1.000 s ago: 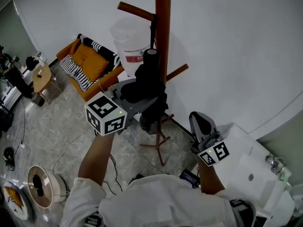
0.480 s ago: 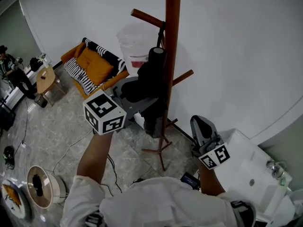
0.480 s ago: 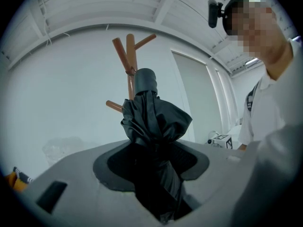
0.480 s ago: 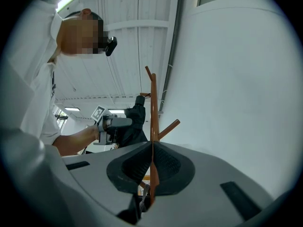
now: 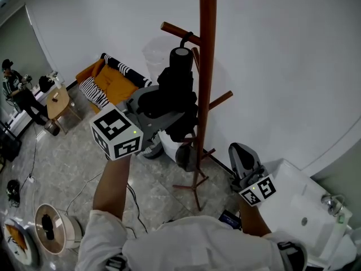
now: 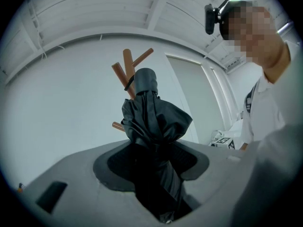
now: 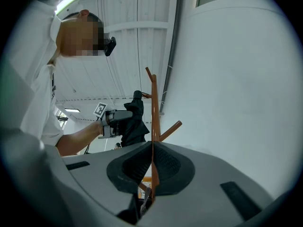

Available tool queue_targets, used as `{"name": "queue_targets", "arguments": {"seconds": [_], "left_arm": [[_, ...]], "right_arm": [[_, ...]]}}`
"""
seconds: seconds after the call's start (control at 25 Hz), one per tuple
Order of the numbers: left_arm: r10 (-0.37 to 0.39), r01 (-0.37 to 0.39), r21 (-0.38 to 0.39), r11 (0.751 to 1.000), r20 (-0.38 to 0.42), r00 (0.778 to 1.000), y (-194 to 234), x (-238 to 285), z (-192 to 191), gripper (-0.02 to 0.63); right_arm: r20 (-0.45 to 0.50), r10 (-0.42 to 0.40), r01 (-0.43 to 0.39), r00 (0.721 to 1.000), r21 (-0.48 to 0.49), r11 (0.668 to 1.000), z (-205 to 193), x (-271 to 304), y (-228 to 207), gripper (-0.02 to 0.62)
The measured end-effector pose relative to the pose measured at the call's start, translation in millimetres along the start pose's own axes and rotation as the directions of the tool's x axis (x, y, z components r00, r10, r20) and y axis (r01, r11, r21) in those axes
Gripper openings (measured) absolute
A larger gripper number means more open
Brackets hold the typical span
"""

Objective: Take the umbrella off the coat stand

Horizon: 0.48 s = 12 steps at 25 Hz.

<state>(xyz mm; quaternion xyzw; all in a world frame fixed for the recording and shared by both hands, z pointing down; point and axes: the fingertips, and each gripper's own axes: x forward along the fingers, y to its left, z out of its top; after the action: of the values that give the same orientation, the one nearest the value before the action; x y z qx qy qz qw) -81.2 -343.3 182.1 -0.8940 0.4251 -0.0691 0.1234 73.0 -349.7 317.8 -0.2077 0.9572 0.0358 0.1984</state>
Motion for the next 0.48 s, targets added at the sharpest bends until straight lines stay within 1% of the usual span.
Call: {"name": "queue_targets", "arguments": {"seconds": [0.16,0.36,0.48], "left_arm": [[0.026,-0.026,0.044,0.999,0.004,1.0,9,-9,15,0.229],[0.055,-0.056,0.063,0.996,0.019,0.998,19,-19,30,0.229],[0.068,-0.069,0.074,0.995,0.027,0.997,23,-26,34,0.229]], "right_arm": [[0.002,-0.006,0.006,1.0,-0.009,1.0,5,-2,0,0.018],[0.001,-0.021,0.021,1.0,-0.008,1.0,6,-5,-2,0.018],[-0.001,-0.014,0.014,1.0,-0.005,1.0,3,-3,1,0.018]]}}
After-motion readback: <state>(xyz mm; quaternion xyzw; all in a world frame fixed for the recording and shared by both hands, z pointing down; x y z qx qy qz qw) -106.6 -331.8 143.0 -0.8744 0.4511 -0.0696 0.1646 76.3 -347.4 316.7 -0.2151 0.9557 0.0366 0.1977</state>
